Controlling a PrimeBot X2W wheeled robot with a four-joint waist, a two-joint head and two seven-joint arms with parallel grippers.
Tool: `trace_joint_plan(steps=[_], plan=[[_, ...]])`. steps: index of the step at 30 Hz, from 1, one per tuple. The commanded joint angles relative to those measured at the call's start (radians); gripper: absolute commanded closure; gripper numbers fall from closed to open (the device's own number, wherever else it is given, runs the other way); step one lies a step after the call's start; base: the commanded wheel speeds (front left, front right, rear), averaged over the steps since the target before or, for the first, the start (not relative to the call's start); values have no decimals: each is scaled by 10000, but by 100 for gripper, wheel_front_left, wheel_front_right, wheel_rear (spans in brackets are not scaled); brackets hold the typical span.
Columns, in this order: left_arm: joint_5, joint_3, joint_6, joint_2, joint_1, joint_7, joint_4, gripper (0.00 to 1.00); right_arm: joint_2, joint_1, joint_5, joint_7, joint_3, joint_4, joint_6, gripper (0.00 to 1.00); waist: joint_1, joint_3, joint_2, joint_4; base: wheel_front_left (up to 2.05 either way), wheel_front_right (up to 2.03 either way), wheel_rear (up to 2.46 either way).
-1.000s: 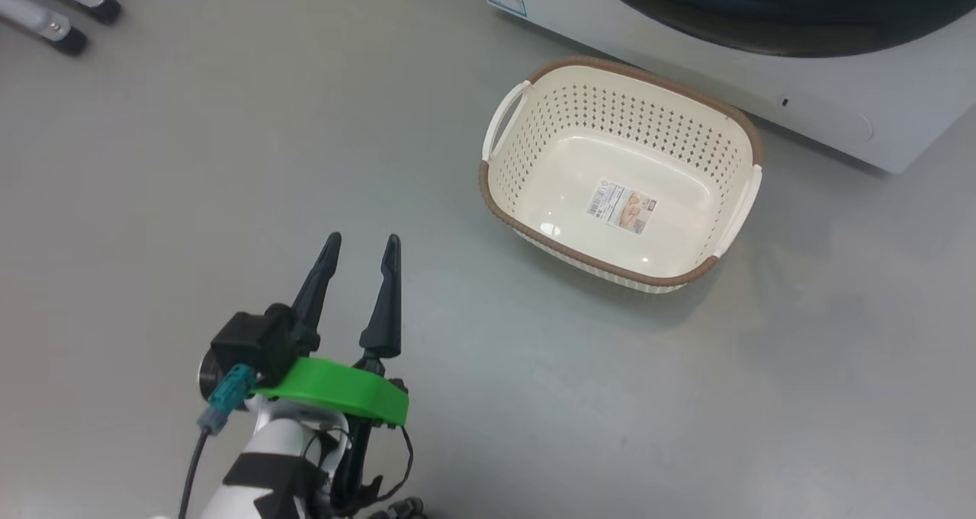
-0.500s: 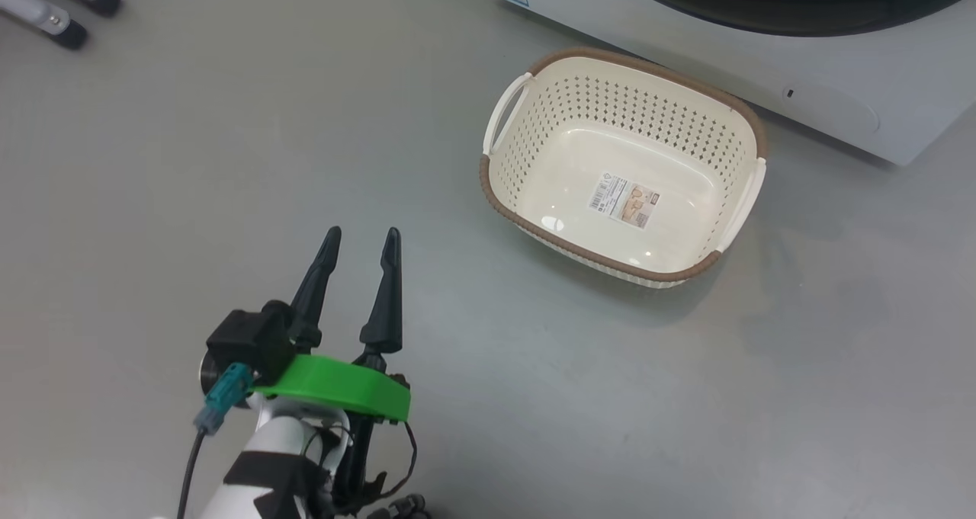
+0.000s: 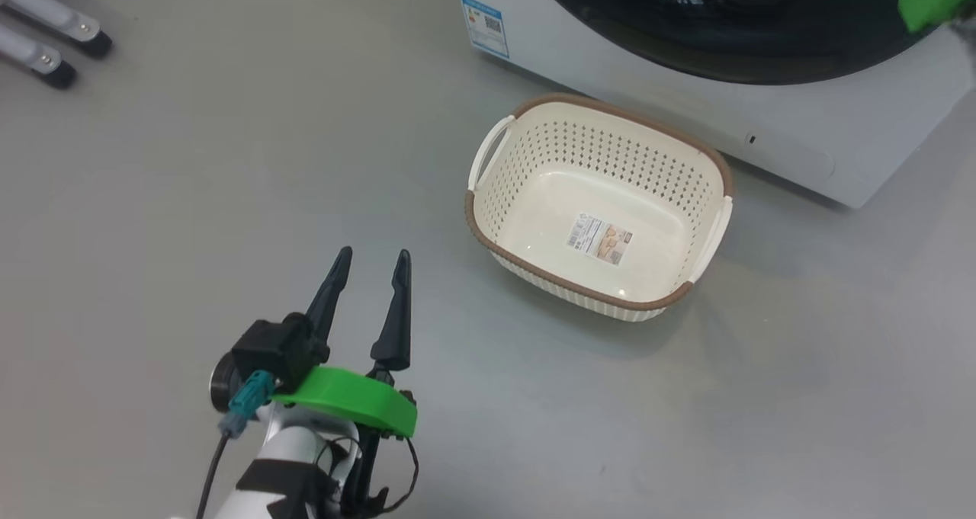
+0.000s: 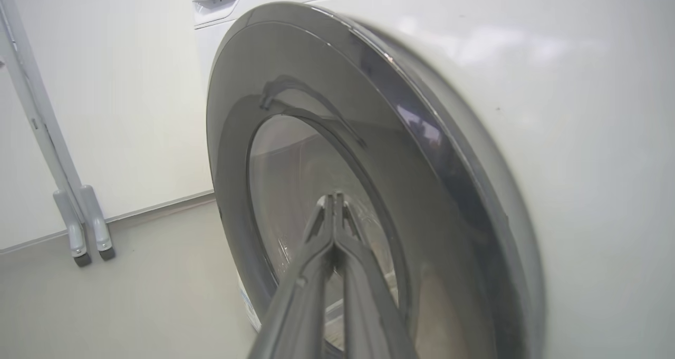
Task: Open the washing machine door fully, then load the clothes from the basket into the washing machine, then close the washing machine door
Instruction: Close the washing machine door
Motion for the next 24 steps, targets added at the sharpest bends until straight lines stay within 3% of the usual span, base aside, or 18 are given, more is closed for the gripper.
trace_joint_plan(steps=[1,8,10,11,12,24], plan=[[95,322,-74,147,-317,-68,-181,0,-76,183,102,-56,67,-480,31,100,0,-310,-1,-208,0,0,0],[362,380,-147,222,-253,-68,170,0,-574,2424,373,49,-531,-2272,31,100,0,-1092,-1,-940,0,0,0],[378,402,-160,282,-202,-68,250,0,-519,3244,344,69,-920,-2771,31,54,0,-1284,-1,-1203,0,0,0],[394,401,-162,321,-177,-68,288,0,-462,3642,334,106,-1134,-3014,31,21,0,-1347,-1,-1323,0,0,0],[391,414,-160,357,-142,-68,330,0,-387,4024,288,139,-1313,-3219,31,0,0,-1442,-1,-1465,0,0,0],[330,442,-49,839,413,129,602,0,975,7566,-459,364,-3184,-5000,31,0,0,-2492,-1,-2826,0,0,0]])
